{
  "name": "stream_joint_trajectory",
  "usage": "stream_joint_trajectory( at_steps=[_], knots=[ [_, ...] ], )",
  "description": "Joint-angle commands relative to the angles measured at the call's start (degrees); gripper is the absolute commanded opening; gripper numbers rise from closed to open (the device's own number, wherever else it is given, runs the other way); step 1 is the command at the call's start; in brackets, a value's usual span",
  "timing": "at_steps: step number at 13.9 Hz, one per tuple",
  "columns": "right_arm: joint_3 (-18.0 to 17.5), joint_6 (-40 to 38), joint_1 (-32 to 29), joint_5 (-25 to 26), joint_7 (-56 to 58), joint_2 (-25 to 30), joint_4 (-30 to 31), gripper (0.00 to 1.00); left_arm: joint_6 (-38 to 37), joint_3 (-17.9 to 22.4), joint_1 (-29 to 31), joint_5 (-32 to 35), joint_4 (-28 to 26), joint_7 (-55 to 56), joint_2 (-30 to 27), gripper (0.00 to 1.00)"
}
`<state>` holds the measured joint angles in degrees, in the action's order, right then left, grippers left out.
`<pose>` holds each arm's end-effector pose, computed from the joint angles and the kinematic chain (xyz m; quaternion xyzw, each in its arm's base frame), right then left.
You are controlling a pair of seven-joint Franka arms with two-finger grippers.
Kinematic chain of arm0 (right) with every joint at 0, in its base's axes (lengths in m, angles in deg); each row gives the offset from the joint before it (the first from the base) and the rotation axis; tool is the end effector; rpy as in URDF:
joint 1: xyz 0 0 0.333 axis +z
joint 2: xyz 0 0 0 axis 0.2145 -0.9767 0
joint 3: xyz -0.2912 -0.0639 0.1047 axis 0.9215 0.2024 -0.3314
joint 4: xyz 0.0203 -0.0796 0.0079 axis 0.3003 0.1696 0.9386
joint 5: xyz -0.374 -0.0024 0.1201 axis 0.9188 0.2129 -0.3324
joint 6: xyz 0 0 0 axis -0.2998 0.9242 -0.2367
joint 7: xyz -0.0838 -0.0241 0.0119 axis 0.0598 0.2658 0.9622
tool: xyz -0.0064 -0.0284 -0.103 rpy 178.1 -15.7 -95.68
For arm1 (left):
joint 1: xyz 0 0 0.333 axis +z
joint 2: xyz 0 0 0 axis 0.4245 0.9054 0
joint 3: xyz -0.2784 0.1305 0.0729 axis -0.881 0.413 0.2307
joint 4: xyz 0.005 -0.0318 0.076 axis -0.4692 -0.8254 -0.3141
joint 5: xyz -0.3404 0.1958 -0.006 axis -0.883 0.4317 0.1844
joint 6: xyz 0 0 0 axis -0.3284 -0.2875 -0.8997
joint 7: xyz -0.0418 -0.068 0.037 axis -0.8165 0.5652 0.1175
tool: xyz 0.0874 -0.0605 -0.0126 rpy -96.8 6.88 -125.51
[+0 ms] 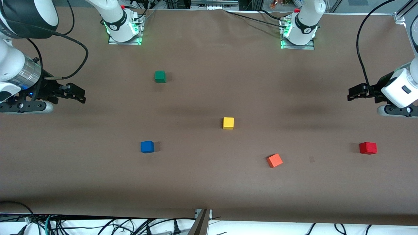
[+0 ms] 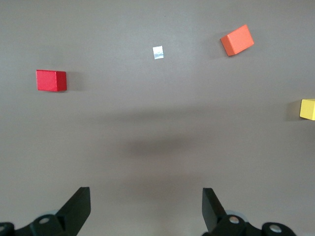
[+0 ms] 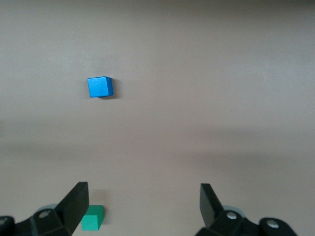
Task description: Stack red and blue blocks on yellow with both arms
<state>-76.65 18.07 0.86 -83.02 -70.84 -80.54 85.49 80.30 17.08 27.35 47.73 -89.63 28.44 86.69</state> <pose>0.6098 0.0708 0.5658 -0.9999 -0.0159 -0.0006 0.0059 0.6013 0.0066 0.5492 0.9977 -0.0266 -0.0619 0.0040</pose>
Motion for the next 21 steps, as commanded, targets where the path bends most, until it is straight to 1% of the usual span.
stream_joint_trajectory(
  at_steps=[1, 4, 7, 9, 11, 13, 16, 18, 19, 20, 21],
  knots=[
    [-0.4, -1.0, -0.5, 0.4, -0.2, -0.2, -0.8, 1.0, -1.6, 0.2, 0.0, -1.2, 2.0, -0.4, 0.8, 1.0],
    [-0.4, -1.0, -0.5, 0.4, -0.2, -0.2, -0.8, 1.0, -2.5, 0.3, 0.0, -0.6, 4.1, -0.5, 1.8, 1.0],
    [-0.4, -1.0, -0.5, 0.4, -0.3, -0.2, -0.9, 1.0, -2.0, 0.3, 0.8, -0.3, 4.3, -1.0, 3.2, 1.0],
    [-0.4, -1.0, -0.5, 0.4, -0.4, -0.2, -0.8, 1.0, -0.9, 0.3, 1.8, 2.3, 4.4, -1.1, 6.6, 1.0],
    [-0.4, -1.0, -0.4, 0.4, -0.4, -0.2, -0.9, 1.0, 4.1, 0.3, 4.2, 3.8, 4.4, -1.2, 9.7, 1.0],
    [-0.4, -1.0, -0.2, 0.3, -0.3, -0.1, -1.0, 1.0, 7.3, 0.3, 5.3, 4.6, 4.2, -1.2, 12.1, 1.0],
    [-0.5, -0.7, -0.1, -0.1, -0.2, -0.2, -1.3, 1.0, 12.5, 0.3, 6.6, 9.4, 3.7, -1.3, 16.2, 1.0],
    [-0.6, 0.2, -0.1, -1.2, 0.5, -0.3, -1.0, 1.0, 15.4, 0.3, 8.8, 9.4, 3.6, -3.0, 19.2, 1.0],
    [-0.7, 2.5, 0.0, -2.4, 0.6, -2.9, -1.0, 1.0, 17.5, 0.3, 9.5, 9.3, 3.6, -5.3, 20.4, 1.0],
    [-0.8, 4.4, 0.8, -2.2, 0.7, -5.6, -1.5, 1.0, 19.4, 0.3, 10.8, 9.1, 3.5, -7.5, 21.8, 1.0],
    [-0.6, 4.7, 2.4, -1.2, 0.5, -6.8, -1.5, 1.0, 20.9, 0.3, 12.1, 8.6, 3.5, -9.4, 23.2, 1.0]
  ],
)
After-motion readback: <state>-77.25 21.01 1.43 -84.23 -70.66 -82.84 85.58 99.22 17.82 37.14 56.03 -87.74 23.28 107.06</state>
